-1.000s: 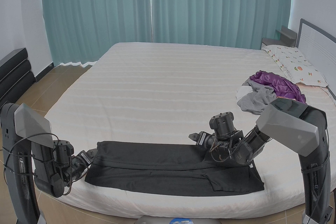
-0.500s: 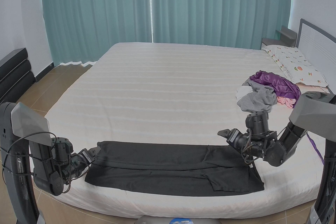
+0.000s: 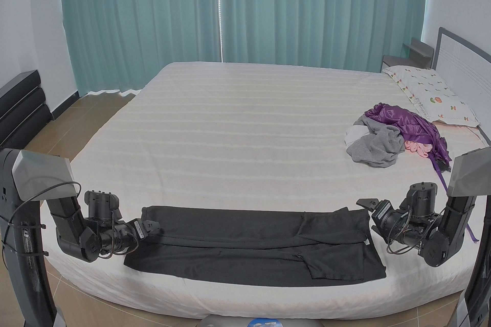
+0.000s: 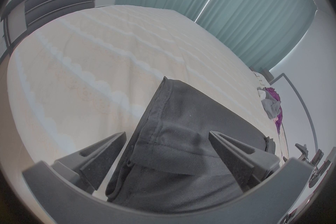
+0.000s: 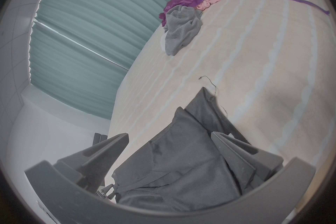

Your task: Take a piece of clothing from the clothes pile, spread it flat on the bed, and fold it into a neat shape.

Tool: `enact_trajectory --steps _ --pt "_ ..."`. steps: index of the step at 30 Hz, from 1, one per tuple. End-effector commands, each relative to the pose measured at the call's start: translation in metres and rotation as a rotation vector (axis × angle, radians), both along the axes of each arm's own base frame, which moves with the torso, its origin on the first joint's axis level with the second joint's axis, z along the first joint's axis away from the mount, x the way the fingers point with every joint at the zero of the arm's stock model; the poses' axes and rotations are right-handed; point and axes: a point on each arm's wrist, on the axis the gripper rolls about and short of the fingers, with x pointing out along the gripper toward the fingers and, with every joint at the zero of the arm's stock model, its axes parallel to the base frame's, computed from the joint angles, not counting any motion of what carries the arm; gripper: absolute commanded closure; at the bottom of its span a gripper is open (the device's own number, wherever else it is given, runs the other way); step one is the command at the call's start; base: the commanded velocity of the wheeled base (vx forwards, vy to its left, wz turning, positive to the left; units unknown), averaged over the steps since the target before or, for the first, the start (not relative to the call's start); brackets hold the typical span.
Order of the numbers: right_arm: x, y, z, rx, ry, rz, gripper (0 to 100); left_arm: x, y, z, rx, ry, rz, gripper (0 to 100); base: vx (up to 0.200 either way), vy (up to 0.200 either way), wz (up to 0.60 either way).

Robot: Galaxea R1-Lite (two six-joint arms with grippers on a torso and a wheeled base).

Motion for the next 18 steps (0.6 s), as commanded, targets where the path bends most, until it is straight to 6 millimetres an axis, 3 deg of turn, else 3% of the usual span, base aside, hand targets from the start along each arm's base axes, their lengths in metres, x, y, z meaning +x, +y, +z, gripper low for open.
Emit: enact_trajectory --steps 1,18 --pt "-0.01 -0.012 -0.024 0.037 0.071 -0.023 0 0.024 0.0 0.002 0.052 -0.105 -0.063 0 0.0 0.0 0.0" --pt "-0.011 -0.013 -0.029 0.042 0.095 -0.024 0 0.014 -0.012 -0.007 0.071 -0.07 -0.1 0 0.0 0.0 0.0"
